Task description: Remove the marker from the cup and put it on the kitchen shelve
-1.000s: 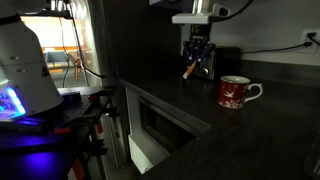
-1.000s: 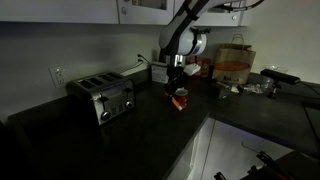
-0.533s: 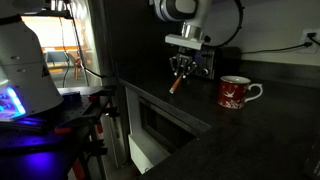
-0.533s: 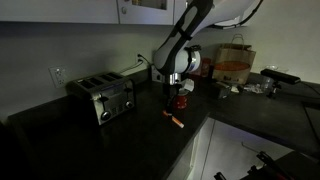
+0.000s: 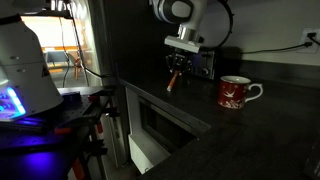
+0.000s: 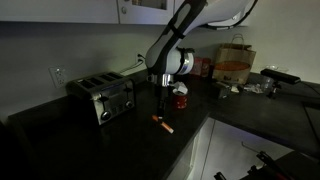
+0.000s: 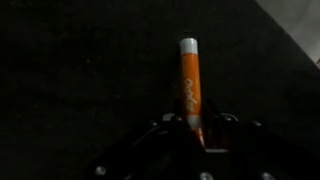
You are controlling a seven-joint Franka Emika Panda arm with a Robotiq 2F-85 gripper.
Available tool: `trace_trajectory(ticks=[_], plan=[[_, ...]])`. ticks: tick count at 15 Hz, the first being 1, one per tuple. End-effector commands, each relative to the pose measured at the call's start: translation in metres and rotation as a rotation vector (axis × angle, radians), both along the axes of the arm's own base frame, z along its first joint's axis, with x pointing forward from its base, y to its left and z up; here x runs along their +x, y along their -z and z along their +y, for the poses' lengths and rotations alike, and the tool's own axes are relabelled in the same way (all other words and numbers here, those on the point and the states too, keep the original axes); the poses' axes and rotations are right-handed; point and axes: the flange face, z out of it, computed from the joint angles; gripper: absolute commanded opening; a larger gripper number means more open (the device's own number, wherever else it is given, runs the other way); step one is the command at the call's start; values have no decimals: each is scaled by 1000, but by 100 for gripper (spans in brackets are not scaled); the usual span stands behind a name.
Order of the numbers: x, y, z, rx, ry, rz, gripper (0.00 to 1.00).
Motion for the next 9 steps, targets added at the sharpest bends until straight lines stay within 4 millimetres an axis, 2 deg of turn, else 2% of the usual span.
trace_trajectory(ticks=[1, 6, 9], plan=[[7, -6, -7, 49, -15, -63, 61], [23, -39, -32, 117, 125, -97, 98], [23, -70, -40, 108, 211, -105, 100]])
